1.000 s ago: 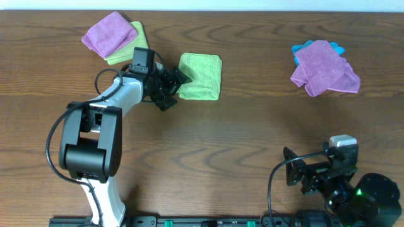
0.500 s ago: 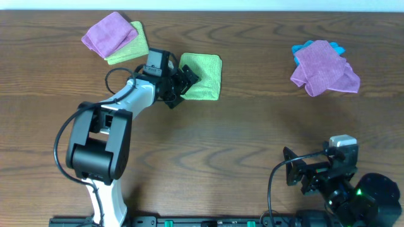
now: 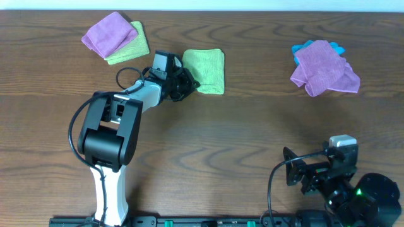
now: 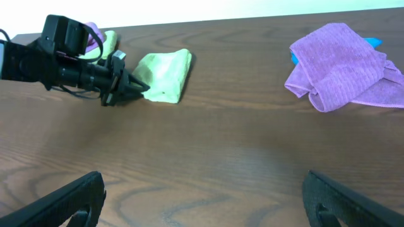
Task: Fold the cloth
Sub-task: 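Move the left gripper toward the folded green square's left edge, then grasp the green square with the left gripper and carry it far left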
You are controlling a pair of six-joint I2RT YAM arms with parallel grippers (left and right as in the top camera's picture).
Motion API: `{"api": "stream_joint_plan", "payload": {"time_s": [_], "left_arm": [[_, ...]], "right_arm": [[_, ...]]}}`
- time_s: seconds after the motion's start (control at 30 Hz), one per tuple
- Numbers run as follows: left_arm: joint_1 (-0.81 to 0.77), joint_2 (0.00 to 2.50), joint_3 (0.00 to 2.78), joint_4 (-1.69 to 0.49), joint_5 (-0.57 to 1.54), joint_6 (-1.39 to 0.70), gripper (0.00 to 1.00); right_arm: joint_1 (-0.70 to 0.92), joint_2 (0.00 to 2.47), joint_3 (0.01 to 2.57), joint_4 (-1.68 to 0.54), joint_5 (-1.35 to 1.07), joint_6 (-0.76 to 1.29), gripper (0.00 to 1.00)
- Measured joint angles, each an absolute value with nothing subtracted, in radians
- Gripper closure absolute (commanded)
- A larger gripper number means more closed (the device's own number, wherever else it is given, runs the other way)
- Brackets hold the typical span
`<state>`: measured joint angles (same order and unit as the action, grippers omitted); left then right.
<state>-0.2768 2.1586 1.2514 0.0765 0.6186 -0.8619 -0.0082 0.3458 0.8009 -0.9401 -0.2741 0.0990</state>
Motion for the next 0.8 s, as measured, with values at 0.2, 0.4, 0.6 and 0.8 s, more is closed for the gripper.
{"api": "stream_joint_plan", "payload": {"time_s": [0.2, 0.4, 0.6, 0.8], "left_arm": [[-0.273, 2.172, 1.283, 0.066, 0.665, -0.825, 0.94], [-0.261, 2.172, 1.521, -0.155, 0.669, -0.752, 0.94], [-0.208, 2.165, 1.808, -0.352, 0.609, -0.692, 0.94], [-0.138, 2.156, 1.900, -0.358, 0.536, -0.675, 0.95]], "right_arm": [[-0.008, 0.346, 0.801, -0.940, -0.274, 0.099, 0.01], [-0.008, 0.346, 0.801, -0.940, -0.274, 0.099, 0.01], [-0.008, 0.346, 0.801, -0.941, -0.274, 0.099, 0.01], [-0.008, 0.346, 0.801, -0.941, -0.274, 0.099, 0.01]]}}
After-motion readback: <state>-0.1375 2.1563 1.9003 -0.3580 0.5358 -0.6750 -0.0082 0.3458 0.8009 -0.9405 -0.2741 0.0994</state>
